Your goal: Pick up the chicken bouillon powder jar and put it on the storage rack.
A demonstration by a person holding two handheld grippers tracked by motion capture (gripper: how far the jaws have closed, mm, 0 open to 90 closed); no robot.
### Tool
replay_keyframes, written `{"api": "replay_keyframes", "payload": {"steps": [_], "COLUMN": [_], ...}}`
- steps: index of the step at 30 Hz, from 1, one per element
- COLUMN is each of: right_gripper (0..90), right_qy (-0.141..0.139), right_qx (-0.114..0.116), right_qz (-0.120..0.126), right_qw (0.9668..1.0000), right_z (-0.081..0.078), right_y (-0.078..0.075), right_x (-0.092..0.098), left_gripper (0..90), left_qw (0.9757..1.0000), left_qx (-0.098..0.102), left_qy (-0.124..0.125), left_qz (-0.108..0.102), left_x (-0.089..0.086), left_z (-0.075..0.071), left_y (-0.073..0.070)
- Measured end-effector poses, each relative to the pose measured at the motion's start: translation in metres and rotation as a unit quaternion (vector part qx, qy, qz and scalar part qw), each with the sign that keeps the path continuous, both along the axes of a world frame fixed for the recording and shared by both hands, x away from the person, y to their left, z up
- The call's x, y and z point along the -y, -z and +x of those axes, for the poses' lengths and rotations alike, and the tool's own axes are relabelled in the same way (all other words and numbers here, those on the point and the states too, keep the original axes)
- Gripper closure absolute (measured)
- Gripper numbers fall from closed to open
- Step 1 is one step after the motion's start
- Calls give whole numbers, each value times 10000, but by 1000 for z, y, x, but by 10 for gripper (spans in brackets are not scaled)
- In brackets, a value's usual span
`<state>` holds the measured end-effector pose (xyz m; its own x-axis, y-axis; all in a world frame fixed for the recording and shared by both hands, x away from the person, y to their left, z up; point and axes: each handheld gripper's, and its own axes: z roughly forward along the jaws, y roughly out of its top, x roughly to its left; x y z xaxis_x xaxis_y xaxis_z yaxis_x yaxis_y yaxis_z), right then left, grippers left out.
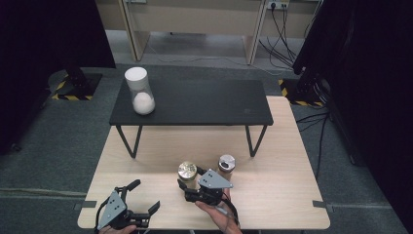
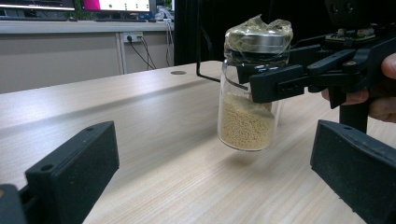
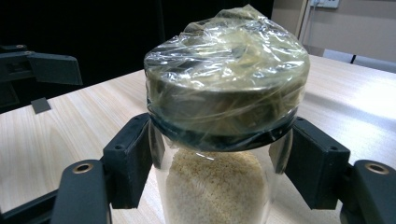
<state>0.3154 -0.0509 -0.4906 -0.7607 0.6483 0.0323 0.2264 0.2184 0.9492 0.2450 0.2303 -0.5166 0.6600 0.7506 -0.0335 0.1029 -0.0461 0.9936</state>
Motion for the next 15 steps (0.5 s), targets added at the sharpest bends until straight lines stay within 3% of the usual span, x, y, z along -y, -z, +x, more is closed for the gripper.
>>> {"api": "replay_keyframes", "payload": {"steps": [15], "right_gripper": [307], "right_qy": [-32], "right_qx": [4], "right_qz": [74], "right_qw": [10000], "right_z": [3], "right_y": [-11], "right_x": [-2], "left_gripper": [5], "left_qw": [10000], "left_qx": [-1], "left_qy": [-1], "left_qz": [1], "left_x": [0], "left_z": [0], "left_y": [0]}}
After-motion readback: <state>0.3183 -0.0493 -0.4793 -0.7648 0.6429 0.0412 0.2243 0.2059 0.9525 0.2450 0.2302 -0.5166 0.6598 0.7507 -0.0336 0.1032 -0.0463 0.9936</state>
